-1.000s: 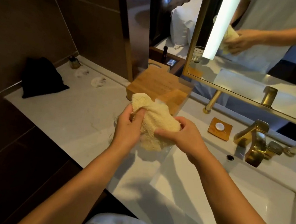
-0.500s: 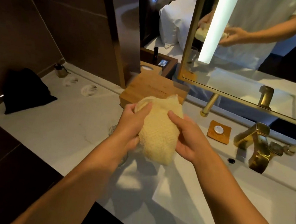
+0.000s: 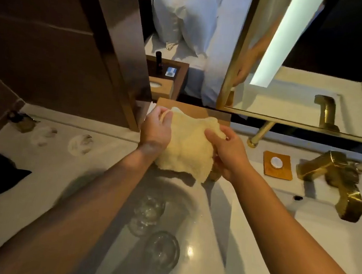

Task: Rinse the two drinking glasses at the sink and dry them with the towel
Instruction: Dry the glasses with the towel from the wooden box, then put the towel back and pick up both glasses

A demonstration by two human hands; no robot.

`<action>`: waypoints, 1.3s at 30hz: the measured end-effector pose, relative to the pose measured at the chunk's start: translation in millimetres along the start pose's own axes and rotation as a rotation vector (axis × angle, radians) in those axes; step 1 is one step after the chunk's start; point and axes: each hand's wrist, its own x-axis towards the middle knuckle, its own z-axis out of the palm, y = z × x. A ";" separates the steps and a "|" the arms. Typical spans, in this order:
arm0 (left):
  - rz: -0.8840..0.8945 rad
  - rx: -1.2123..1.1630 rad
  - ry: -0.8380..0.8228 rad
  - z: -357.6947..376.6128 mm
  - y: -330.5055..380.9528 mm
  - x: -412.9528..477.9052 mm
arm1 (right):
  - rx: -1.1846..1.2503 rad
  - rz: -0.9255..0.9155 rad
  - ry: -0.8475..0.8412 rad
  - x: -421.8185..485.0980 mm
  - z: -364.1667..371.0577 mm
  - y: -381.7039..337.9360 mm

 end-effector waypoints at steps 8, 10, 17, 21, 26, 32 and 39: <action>-0.048 0.099 -0.072 13.6 -23.3 65.0 | -0.097 -0.065 0.189 59.7 27.9 4.4; -0.048 0.114 -0.080 15.3 -30.7 72.1 | -0.151 -0.084 0.234 67.8 30.5 7.2; 0.153 0.357 -0.119 14.1 -44.6 72.7 | -0.356 -0.171 0.291 70.7 28.9 16.3; 0.102 0.373 -0.151 1.4 -39.8 59.4 | -0.423 -0.197 0.292 60.9 22.0 11.2; 0.027 0.366 -0.160 -22.2 -23.6 29.6 | -0.507 -0.192 0.267 37.5 12.8 5.7; 0.034 0.355 -0.144 -42.4 -16.3 -18.5 | -0.581 -0.290 0.189 -2.4 11.4 9.6; -0.008 0.368 -0.203 -50.4 -29.8 -76.4 | -0.624 -0.324 -0.079 -46.2 17.0 22.5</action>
